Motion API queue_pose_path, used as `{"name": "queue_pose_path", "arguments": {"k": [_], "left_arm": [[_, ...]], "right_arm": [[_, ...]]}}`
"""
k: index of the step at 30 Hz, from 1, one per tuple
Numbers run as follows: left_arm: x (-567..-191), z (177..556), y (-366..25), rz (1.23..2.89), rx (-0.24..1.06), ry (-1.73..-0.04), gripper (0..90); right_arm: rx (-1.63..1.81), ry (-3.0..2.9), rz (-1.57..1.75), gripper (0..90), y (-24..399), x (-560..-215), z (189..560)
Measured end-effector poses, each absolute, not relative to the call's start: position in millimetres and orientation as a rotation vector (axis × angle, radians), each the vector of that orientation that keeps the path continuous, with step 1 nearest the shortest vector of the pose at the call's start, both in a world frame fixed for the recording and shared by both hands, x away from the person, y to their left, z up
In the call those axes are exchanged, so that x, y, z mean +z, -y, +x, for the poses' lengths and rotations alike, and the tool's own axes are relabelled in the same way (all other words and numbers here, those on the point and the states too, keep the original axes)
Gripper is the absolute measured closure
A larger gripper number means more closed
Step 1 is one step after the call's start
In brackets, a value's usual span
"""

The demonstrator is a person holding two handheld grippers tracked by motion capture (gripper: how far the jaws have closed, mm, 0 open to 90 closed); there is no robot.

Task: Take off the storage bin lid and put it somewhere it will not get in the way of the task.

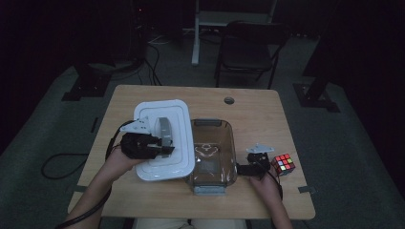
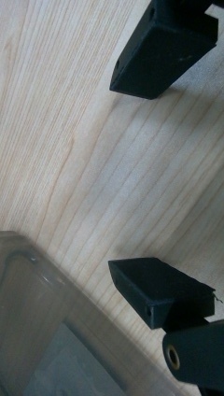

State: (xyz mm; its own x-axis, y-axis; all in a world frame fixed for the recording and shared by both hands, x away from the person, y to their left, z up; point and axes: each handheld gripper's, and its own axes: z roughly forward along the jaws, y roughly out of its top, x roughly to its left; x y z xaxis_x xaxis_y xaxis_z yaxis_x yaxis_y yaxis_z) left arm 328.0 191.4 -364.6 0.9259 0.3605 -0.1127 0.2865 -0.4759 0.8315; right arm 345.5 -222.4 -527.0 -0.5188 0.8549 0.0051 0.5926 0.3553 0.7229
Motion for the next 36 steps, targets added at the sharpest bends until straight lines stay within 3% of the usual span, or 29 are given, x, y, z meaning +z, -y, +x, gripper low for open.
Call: {"name": "queue_pose_path", "arguments": {"k": [14,36], "left_arm": [[-386.6,333.4,-230.6,2.067,0.056,-0.483,69.5],[-452.4,359.4,-225.7,2.112,-0.046,-0.483,69.2]], "right_arm": [[0.966,-2.249,1.269,12.6,222.4,-527.1,345.5],[0.966,-2.249,1.269,12.6,222.4,-527.1,345.5]]}}
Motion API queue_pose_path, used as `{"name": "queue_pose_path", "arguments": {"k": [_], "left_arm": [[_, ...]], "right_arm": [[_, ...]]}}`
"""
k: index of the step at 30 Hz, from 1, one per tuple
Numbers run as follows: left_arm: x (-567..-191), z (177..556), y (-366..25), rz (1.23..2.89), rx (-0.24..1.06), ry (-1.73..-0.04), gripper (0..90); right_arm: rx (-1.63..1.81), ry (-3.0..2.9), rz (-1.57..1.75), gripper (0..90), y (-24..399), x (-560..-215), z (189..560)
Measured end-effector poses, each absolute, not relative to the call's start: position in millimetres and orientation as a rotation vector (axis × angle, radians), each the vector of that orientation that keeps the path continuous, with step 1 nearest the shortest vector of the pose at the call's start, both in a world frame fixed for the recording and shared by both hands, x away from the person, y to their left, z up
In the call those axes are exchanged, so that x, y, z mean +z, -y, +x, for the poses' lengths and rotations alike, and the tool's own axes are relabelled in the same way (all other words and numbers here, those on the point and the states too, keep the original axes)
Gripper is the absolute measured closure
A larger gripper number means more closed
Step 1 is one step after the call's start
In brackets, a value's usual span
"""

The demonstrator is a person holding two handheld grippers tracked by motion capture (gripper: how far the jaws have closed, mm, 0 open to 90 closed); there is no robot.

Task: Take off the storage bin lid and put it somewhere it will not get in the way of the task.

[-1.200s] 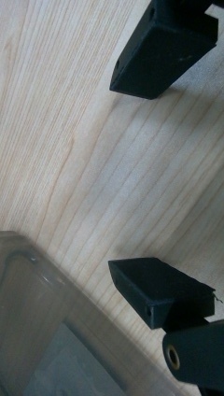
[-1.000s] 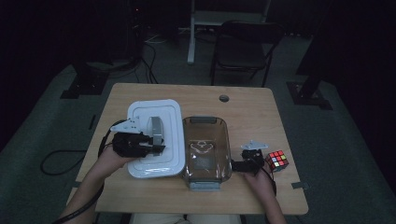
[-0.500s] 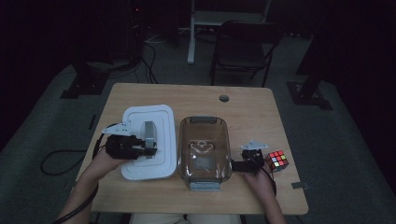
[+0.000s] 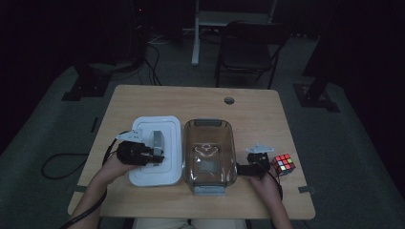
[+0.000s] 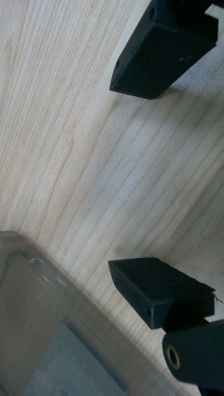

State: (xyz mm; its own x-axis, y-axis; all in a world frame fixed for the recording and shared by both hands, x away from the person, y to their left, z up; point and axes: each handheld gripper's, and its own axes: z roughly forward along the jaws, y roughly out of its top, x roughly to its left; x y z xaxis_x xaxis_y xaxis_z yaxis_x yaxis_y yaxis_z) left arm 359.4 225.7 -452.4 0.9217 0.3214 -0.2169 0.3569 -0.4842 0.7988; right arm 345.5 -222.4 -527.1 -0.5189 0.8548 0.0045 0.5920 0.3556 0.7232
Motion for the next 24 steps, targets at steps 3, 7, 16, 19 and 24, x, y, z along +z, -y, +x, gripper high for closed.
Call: {"name": "queue_pose_path", "arguments": {"k": [3,7,16,19,24], "left_arm": [[-460.5,362.8,-223.5,2.128,-0.057,-0.486,69.2],[-470.4,366.4,-220.6,2.143,-0.083,-0.490,69.1],[-485.8,370.9,-214.1,2.166,-0.109,-0.477,69.1],[-490.8,372.9,-212.9,2.173,-0.122,-0.478,69.0],[-498.9,376.6,-212.3,2.170,-0.136,-0.471,68.9]], "right_arm": [[0.966,-2.249,1.269,12.6,222.4,-527.1,345.5],[0.966,-2.249,1.268,12.6,222.4,-527.1,345.5],[0.966,-2.249,1.268,12.6,222.4,-527.1,345.5],[0.966,-2.249,1.269,12.6,222.4,-527.1,345.5],[0.966,-2.249,1.269,12.6,222.4,-527.1,345.5]]}}
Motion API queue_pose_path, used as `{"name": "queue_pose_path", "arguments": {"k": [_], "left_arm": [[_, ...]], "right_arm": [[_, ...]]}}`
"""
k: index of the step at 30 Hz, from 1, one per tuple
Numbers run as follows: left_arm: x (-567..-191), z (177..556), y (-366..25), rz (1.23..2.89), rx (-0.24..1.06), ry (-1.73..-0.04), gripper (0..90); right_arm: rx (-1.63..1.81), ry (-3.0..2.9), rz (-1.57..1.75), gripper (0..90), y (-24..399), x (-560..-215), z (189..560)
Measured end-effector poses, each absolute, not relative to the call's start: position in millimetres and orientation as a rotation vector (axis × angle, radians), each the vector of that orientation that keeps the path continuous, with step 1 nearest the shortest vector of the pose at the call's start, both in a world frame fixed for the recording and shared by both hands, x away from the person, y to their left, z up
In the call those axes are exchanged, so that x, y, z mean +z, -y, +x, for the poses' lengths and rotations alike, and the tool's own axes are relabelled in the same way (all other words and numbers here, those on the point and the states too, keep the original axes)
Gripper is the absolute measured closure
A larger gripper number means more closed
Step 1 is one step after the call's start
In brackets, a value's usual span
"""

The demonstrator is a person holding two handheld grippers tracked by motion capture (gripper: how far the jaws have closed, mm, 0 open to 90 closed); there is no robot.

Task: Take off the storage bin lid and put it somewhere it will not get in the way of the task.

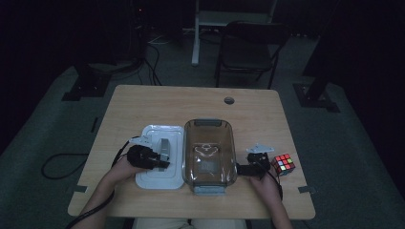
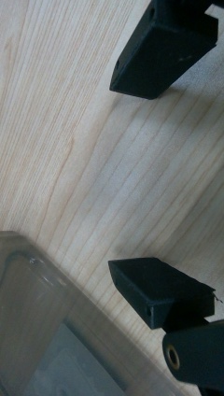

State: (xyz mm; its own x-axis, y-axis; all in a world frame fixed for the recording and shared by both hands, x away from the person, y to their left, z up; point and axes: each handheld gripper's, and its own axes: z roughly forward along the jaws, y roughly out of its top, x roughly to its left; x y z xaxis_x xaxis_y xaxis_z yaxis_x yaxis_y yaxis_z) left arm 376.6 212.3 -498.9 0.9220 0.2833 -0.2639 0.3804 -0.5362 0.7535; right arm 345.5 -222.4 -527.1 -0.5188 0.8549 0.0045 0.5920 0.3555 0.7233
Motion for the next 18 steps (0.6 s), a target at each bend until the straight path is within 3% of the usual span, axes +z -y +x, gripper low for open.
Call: {"name": "queue_pose_path", "arguments": {"k": [12,18], "left_arm": [[-515.6,379.8,-209.0,2.180,-0.148,-0.488,61.8],[-510.4,379.0,-212.2,2.165,-0.106,-0.541,47.8]], "right_arm": [[0.966,-2.249,1.268,12.6,222.4,-527.1,345.5],[0.966,-2.249,1.269,12.6,222.4,-527.1,345.5]]}}
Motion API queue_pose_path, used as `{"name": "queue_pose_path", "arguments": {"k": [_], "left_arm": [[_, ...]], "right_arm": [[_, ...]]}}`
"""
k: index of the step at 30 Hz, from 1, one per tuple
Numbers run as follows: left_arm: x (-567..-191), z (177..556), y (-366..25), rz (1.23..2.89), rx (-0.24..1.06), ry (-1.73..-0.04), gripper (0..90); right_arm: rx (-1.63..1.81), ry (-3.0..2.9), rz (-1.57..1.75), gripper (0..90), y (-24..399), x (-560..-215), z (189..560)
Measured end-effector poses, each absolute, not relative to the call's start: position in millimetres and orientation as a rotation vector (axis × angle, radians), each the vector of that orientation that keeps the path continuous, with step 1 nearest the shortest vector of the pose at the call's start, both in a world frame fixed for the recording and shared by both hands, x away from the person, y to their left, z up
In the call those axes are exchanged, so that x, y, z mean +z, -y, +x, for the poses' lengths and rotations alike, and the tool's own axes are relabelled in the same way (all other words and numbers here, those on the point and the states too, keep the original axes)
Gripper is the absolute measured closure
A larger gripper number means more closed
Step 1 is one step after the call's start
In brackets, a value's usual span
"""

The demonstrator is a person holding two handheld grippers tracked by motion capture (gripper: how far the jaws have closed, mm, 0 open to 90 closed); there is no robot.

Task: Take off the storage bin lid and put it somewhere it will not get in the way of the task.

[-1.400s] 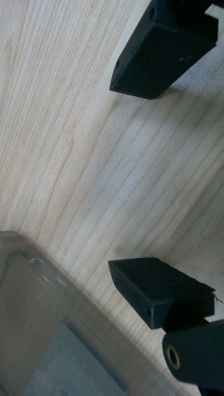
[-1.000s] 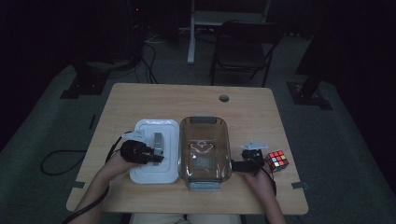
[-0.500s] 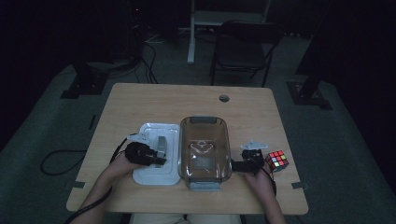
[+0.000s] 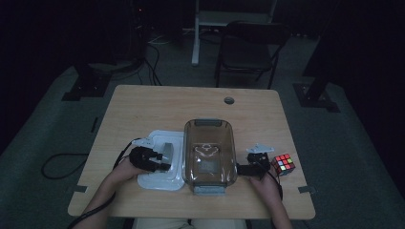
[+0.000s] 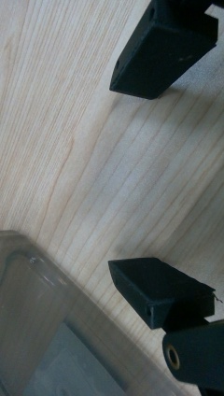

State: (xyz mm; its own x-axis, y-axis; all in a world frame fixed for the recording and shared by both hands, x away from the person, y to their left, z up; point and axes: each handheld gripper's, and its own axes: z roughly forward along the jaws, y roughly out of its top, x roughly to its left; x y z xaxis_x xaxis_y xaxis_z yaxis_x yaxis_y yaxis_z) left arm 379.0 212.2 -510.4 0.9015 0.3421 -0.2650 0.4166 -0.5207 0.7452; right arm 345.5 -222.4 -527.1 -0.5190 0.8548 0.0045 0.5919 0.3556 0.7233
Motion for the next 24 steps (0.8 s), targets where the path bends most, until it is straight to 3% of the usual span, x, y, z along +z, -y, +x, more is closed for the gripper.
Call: {"name": "queue_pose_path", "arguments": {"k": [3,11,14,19,21,24], "left_arm": [[-506.6,378.4,-213.6,2.159,-0.091,-0.579,39.3],[-501.7,376.2,-221.6,2.114,-0.072,-0.647,38.3],[-498.3,373.1,-223.8,2.124,-0.052,-0.651,29.4],[-492.8,368.6,-233.2,2.098,-0.010,-0.686,26.1],[-492.4,367.6,-237.4,2.093,-0.006,-0.708,17.7],[-492.3,365.7,-243.6,2.084,0.009,-0.740,16.6]], "right_arm": [[0.966,-2.249,1.269,12.6,222.4,-527.1,345.5],[0.966,-2.249,1.269,12.6,222.4,-527.1,345.5],[0.966,-2.249,1.268,12.6,222.4,-527.1,345.5],[0.966,-2.249,1.269,12.6,222.4,-527.1,345.5],[0.966,-2.249,1.268,12.6,222.4,-527.1,345.5],[0.966,-2.249,1.268,12.6,222.4,-527.1,345.5]]}}
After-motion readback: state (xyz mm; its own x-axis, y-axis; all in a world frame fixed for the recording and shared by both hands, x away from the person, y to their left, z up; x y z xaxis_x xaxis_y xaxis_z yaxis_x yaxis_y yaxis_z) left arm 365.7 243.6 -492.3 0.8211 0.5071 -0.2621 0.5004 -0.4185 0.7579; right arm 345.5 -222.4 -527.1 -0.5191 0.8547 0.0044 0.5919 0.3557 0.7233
